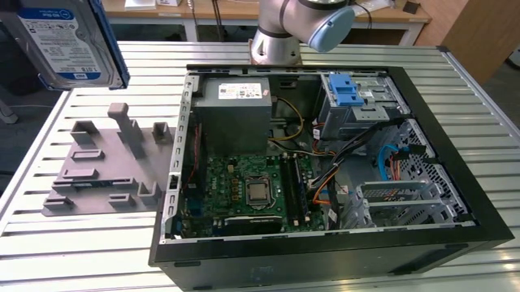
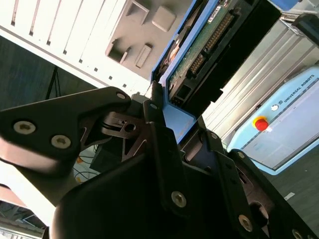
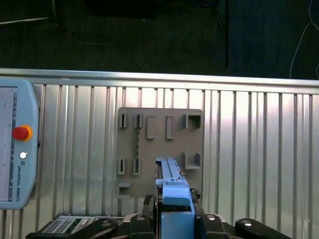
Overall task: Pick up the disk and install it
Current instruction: 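Pick up the disk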
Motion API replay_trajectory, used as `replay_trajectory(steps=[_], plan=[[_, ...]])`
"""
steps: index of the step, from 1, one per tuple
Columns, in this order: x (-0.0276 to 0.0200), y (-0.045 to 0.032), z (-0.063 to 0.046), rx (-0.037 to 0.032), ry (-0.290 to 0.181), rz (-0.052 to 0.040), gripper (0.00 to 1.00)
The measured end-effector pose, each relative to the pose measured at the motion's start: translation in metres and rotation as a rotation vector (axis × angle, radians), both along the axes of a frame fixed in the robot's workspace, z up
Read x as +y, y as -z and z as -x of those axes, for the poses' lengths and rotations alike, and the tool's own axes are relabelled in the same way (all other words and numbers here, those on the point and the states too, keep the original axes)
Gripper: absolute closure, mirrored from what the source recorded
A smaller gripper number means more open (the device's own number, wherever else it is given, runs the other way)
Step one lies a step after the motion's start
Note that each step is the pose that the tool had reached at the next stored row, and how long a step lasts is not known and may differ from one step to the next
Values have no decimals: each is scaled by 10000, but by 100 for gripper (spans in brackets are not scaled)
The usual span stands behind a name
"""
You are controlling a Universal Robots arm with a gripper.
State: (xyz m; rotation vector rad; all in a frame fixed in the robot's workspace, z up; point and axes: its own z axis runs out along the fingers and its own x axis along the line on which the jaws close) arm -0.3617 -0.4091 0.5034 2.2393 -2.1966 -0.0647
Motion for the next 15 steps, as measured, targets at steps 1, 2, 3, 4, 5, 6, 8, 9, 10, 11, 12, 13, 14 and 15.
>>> replay_trajectory(steps=[1, 2, 3, 4, 5, 6, 8, 9, 10, 11, 12, 13, 14, 15], plan=[[-14, 0, -29, 4, 0, 0, 64], [-26, 0, -60, 8, 1, 1, 64], [-36, 0, -93, 11, 1, 1, 64], [-45, 0, -127, 15, 1, 1, 64], [-55, 1, -162, 18, 1, 2, 64], [-63, 1, -196, 20, 0, 1, 64], [-83, 2, -269, 26, 1, 0, 64], [-92, 3, -304, 29, 2, 0, 64], [-101, 3, -339, 32, 1, 1, 64], [-110, 2, -372, 36, 0, 1, 64], [-119, 3, -406, 39, 0, 1, 64], [-128, 4, -440, 41, 0, 0, 64], [-137, 4, -474, 45, 2, 1, 64], [-147, 4, -508, 47, 1, 0, 64]])
